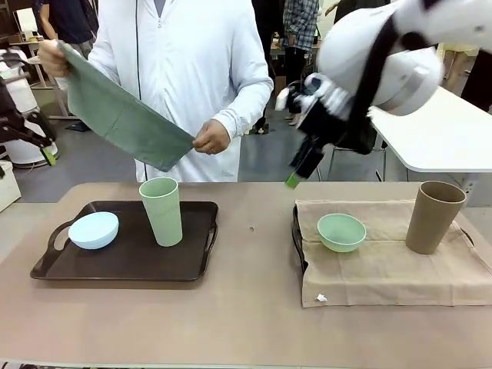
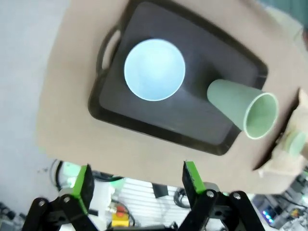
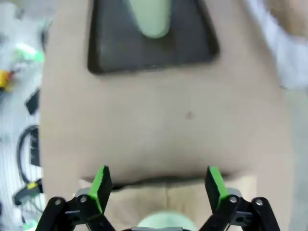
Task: Set up a tray with a mat and arrange the tableware.
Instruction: Pick up the Picnic Bowl and Reusable plastic cup from the Handle tray in front of the human's position and hold them in the air.
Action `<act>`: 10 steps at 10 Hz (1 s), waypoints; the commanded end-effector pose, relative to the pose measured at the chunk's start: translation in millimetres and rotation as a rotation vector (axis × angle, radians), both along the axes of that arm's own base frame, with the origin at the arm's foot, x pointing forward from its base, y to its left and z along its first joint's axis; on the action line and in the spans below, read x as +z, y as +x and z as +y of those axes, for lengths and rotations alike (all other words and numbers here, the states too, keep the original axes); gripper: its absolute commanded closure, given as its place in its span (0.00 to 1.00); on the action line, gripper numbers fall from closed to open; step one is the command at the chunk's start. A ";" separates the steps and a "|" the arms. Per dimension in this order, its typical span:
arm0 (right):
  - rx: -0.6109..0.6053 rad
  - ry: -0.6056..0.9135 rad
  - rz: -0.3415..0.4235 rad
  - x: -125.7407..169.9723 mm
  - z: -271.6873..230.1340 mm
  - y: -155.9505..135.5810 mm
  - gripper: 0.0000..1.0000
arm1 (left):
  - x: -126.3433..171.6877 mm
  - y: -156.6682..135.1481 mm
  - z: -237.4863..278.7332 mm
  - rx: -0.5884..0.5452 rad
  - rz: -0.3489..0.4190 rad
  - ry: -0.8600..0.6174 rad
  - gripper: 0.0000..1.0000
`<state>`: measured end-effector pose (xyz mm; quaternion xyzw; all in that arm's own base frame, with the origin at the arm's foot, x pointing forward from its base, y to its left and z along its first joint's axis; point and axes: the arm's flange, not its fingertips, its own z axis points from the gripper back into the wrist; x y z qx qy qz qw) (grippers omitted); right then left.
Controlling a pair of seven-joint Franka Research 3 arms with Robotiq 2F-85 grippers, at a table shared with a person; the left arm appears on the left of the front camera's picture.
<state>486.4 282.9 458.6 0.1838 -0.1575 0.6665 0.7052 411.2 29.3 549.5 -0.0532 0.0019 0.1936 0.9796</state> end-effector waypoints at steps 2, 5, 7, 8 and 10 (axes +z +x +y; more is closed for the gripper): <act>0.417 0.144 0.030 -28.1 69.7 21.0 0.00 | -10.2 34.7 -0.4 0.008 0.074 -0.057 0.06; 0.395 0.144 -0.006 -39.5 92.4 4.6 0.00 | -27.4 35.7 0.0 -0.008 0.078 -0.032 0.06; 0.395 0.144 -0.006 -39.5 92.4 4.6 0.00 | -27.4 35.7 0.0 -0.008 0.078 -0.032 0.06; 0.395 0.144 -0.006 -39.5 92.4 4.6 0.00 | -27.4 35.7 0.0 -0.008 0.078 -0.032 0.06; 0.389 0.362 0.010 -54.6 96.6 27.2 0.00 | -40.7 48.5 3.2 -0.055 0.075 -0.065 0.06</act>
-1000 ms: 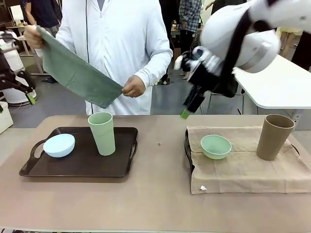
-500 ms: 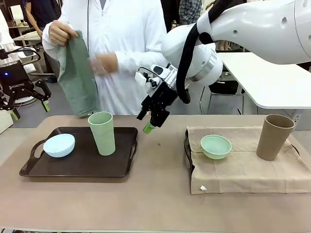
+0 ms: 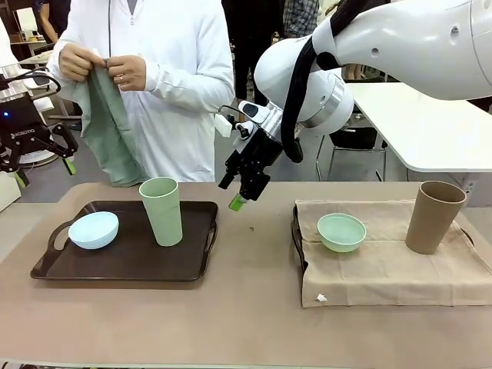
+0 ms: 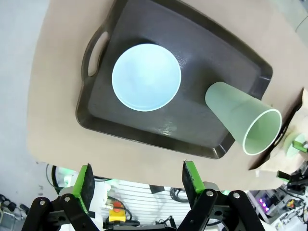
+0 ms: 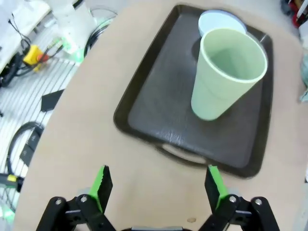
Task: Set up a tray with a mat and arrange the tableware.
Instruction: Pick up the Picnic Bowl and Reusable plastic cup from the Handle tray in front of the human's position and hold them in the air.
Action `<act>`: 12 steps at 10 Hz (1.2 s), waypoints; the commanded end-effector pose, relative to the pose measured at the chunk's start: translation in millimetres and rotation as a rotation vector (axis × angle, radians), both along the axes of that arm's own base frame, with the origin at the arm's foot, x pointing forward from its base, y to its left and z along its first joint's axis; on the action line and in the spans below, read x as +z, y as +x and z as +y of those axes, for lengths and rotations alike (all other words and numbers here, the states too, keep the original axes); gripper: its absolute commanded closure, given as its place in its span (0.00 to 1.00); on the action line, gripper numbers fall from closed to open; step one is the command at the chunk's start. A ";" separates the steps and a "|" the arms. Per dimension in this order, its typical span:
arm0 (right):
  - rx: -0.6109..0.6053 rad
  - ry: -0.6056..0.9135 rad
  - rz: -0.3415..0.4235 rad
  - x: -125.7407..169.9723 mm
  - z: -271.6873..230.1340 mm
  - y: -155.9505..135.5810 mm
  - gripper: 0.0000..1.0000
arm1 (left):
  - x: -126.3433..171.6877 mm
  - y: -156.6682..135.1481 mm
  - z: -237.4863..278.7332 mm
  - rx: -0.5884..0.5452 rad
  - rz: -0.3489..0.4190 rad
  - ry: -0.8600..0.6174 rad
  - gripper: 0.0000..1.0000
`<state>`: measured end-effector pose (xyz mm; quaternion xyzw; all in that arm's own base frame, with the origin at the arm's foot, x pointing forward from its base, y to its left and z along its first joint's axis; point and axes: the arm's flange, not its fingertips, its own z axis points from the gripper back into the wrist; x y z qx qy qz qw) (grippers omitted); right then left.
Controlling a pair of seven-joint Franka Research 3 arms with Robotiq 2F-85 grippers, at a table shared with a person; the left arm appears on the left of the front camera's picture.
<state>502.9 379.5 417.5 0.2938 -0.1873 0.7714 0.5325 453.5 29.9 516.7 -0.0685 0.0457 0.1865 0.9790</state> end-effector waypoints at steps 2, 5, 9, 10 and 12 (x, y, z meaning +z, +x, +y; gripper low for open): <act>-0.157 0.279 0.061 -38.4 10.8 26.9 0.00 | -25.3 11.1 13.6 -0.130 -0.039 0.046 0.06; -0.312 0.296 0.130 -67.7 29.1 33.9 0.00 | -54.5 12.1 18.8 -0.268 -0.080 0.100 0.06; -0.276 0.260 0.166 -76.1 29.4 30.2 0.00 | -59.8 26.8 19.3 -0.234 -0.063 0.058 0.06; -0.262 0.259 0.190 -81.5 44.4 27.4 0.00 | -75.6 36.5 16.3 -0.243 -0.042 0.040 0.06; -0.274 0.271 0.208 -95.3 60.0 25.9 0.00 | -97.8 41.0 11.3 -0.262 0.003 0.039 0.06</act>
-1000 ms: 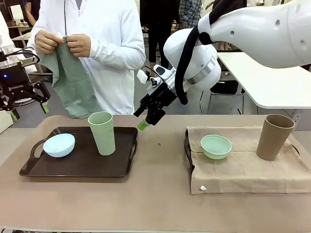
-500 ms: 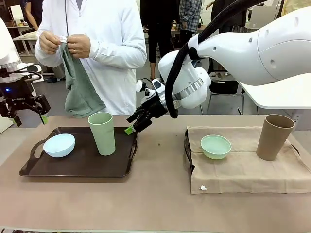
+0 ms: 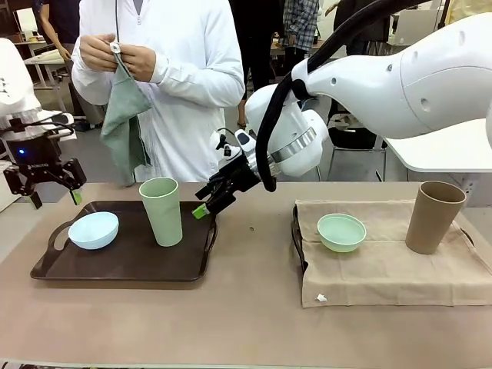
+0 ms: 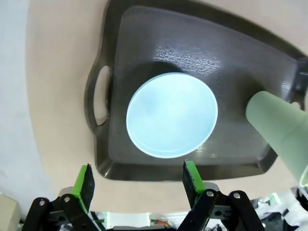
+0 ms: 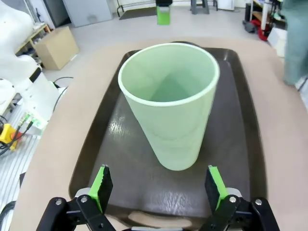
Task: Set up a tray with a mat and arrange the tableware.
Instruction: Pick up the Picnic Bowl and Reusable plastic cup from the Handle tray in front of the human's position and hold them in the air.
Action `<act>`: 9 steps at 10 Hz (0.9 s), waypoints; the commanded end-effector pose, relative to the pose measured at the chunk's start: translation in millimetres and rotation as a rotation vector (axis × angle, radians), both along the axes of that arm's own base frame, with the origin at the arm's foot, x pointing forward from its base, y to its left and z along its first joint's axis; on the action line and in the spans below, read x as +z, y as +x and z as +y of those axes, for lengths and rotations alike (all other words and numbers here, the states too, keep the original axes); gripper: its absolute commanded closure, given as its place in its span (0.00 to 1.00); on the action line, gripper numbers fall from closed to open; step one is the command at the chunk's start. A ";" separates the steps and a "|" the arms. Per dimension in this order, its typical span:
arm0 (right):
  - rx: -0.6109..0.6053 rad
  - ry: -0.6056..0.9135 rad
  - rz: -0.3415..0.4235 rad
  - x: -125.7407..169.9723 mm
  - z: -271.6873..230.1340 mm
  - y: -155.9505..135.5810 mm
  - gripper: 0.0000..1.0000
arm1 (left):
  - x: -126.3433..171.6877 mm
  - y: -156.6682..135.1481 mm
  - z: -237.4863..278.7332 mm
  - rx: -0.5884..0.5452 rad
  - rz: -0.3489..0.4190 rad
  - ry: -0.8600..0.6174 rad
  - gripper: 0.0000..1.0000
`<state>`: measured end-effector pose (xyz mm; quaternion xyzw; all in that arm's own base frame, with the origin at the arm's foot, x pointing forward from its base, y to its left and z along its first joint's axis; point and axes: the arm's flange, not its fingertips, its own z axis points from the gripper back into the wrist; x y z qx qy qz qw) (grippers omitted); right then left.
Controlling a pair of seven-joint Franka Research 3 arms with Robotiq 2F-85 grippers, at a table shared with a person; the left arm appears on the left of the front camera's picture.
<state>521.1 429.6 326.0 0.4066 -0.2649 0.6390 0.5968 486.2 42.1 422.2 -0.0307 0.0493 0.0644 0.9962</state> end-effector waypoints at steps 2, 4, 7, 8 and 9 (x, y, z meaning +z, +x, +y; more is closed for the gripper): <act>-0.148 0.048 -0.009 -9.8 19.0 12.1 0.00 | -9.0 11.4 -3.3 -0.049 0.011 0.007 0.06; -0.282 0.057 -0.041 -13.5 29.1 15.7 0.00 | -15.1 12.2 -6.2 -0.098 0.012 0.013 0.06; -0.180 0.029 0.006 -26.5 48.8 10.2 0.00 | -20.8 15.3 -8.3 -0.099 0.034 0.033 0.06; -0.160 0.011 0.005 -27.5 48.8 7.7 0.00 | -21.4 14.8 -8.7 -0.092 0.036 0.035 0.06; -0.149 -0.004 -0.008 -26.6 42.8 6.3 0.00 | -23.2 14.4 -9.2 -0.090 0.037 0.031 0.06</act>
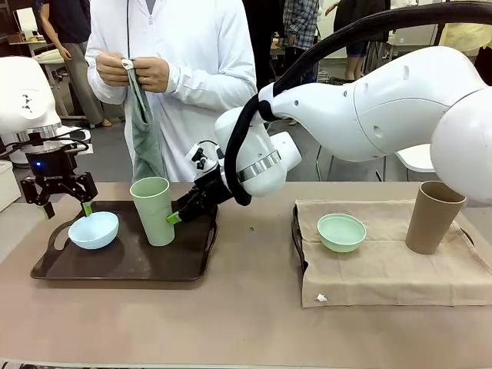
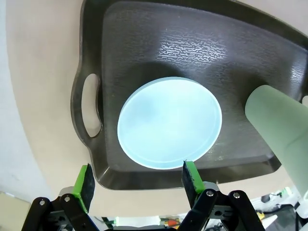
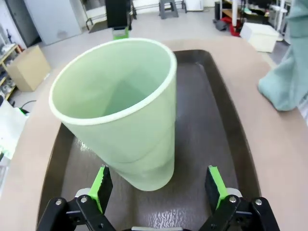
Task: Set up a tray with a mat and arrange the tableware.
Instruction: Pick up the Picnic Bowl and Reusable plastic cup from the Handle tray in front of the human's position and hold them in the air.
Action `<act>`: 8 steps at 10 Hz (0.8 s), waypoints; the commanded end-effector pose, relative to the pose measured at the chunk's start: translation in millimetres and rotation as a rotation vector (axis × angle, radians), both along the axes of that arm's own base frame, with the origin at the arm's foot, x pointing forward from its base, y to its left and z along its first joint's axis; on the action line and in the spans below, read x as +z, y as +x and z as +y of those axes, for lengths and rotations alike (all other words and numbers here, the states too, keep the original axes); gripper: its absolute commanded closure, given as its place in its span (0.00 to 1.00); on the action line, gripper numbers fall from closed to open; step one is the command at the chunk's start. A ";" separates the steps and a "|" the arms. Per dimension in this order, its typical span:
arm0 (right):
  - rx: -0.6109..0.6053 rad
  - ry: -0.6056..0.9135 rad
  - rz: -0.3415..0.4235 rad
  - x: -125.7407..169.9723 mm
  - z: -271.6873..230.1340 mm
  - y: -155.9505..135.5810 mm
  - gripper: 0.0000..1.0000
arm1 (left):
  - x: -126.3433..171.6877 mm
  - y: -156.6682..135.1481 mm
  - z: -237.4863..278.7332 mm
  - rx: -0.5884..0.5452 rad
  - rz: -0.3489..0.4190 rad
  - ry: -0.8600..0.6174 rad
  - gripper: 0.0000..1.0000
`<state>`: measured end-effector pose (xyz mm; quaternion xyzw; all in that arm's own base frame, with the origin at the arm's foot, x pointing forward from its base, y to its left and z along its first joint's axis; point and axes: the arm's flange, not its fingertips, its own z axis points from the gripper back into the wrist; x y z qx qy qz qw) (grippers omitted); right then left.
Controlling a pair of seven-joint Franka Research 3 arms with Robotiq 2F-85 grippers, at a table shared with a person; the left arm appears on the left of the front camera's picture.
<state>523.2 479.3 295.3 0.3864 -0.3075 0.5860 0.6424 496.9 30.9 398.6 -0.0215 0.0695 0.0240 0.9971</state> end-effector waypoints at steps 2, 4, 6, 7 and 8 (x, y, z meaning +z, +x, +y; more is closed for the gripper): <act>0.046 -0.031 -0.011 10.8 -22.2 -1.3 0.00 | -0.7 0.7 3.3 0.002 -0.002 0.017 0.06; 0.060 -0.022 -0.028 11.0 -18.9 -3.9 0.00 | -5.8 1.3 1.3 -0.004 0.006 0.018 0.06; 0.093 -0.002 -0.006 7.0 -6.7 -5.6 0.00 | -15.2 3.2 -3.6 -0.013 0.037 0.026 0.06; 0.114 -0.002 -0.002 6.7 1.2 -7.5 0.00 | -21.4 5.8 -3.1 -0.018 0.049 0.028 0.06; 0.131 -0.005 -0.004 6.5 7.4 -9.0 0.00 | -26.5 7.9 -2.6 -0.020 0.055 0.022 0.06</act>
